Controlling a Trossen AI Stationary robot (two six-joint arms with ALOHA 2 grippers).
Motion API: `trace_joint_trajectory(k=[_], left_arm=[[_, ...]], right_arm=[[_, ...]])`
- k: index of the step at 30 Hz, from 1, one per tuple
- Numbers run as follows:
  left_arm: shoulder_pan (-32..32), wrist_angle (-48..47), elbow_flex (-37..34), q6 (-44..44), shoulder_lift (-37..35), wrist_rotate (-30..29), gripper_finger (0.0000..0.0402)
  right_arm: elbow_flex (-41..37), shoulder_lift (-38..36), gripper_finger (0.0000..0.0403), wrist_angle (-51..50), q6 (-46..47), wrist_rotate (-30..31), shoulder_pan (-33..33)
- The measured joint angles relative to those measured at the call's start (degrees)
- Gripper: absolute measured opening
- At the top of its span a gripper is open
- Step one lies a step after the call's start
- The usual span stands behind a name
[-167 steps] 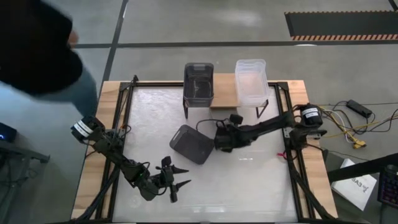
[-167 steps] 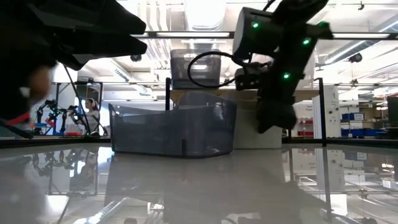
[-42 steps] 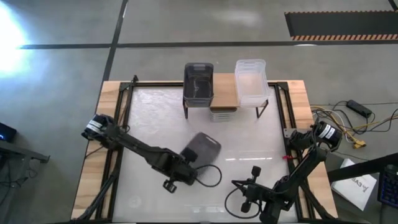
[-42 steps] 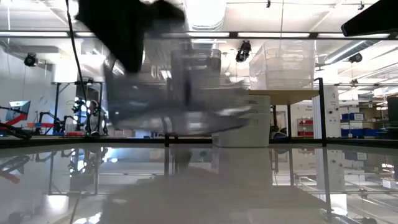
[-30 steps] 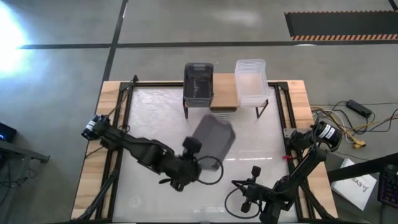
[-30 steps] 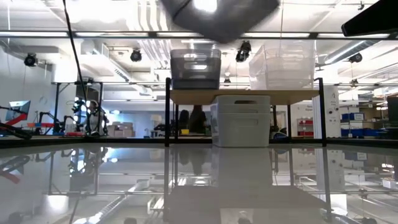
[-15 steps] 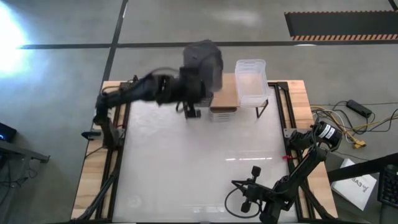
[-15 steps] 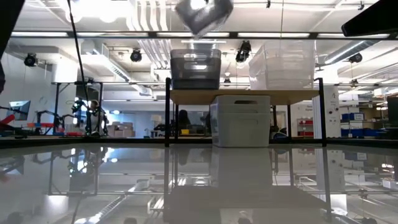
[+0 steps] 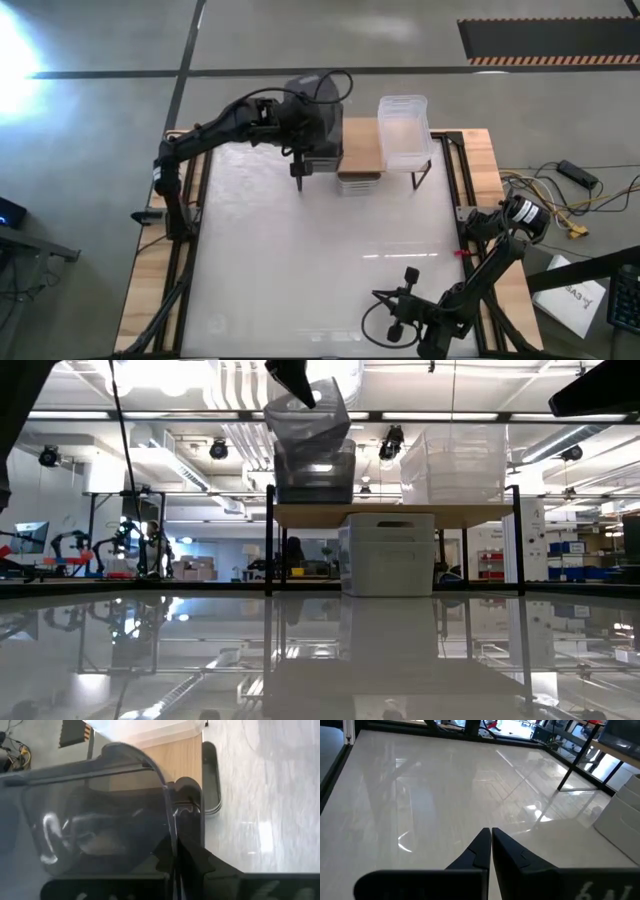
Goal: Stack baskets on shelf by color
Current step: Stack the black bin on top of the black bins on the shelf
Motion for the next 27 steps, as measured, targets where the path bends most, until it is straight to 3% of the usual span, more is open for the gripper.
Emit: trace_joint_trajectory(k=[19,27], left_arm=[[0.5,-2.1,-0.1,-0.2,1.9,0.1,0.0001],[0.5,-2.7,0.2,-0.4,1.7,0.7,0.0066]], right_arm=[[-0.1,2.7,0.0009,1.4,0.3,-0.4,0.0],[-0.1,2.7,0.0009,1.5,0.1,-0.4,0.0]])
